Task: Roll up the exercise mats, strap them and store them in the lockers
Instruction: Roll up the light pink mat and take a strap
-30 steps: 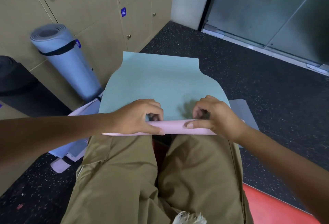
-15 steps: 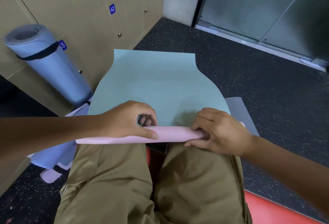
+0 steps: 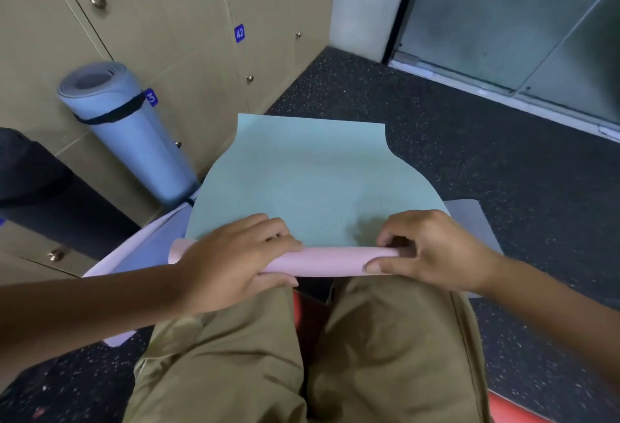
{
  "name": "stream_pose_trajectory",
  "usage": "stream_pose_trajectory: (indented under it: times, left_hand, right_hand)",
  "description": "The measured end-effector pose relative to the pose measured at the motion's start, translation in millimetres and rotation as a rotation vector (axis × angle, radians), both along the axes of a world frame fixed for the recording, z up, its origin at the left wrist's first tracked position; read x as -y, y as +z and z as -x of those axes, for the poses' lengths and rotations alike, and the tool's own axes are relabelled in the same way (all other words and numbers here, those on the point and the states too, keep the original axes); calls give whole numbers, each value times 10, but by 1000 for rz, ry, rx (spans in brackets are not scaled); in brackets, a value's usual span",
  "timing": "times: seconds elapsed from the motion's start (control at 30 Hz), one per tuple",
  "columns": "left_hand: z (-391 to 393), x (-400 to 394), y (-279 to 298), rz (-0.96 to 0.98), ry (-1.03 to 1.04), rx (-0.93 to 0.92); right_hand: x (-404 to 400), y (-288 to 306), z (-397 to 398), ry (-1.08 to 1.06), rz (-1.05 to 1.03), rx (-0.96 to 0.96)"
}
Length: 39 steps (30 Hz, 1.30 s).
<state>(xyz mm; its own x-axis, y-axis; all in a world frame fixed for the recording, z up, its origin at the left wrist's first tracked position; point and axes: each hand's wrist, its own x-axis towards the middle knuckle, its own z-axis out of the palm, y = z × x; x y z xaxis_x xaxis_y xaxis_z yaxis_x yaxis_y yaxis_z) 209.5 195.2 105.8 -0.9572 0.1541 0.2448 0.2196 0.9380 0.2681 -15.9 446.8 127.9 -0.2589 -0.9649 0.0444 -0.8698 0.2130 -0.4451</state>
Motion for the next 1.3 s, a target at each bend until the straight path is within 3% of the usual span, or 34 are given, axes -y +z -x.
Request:
stream_pose_trajectory:
  times: [0.37, 0.47, 0.53, 0.67, 0.8, 1.0, 1.13, 1.3]
  left_hand:
    - [246, 189, 157, -399, 74, 374]
    - [275, 242, 179, -513, 99, 456]
    - [296, 260, 183, -535, 100, 477]
    - [290, 295, 162, -428, 102, 415]
    - [204, 266, 135, -197, 25, 196]
    - [116, 127, 90, 315, 24, -87]
    - [133, 9, 42, 399, 73, -194]
    - [149, 12, 32, 289, 126, -185]
  right_hand:
    - [-140, -142, -227, 0, 242, -418]
    - [-145, -163, -239, 21, 266, -442]
    - [-116, -138, -219, 0, 238, -360]
    - [18, 3, -115, -84, 124, -26]
    - [157, 106, 13, -127, -1, 376]
    - [310, 187, 93, -125, -41, 625]
    - [321, 182, 83, -148, -39, 584]
    - [197, 1, 33, -113, 174, -7]
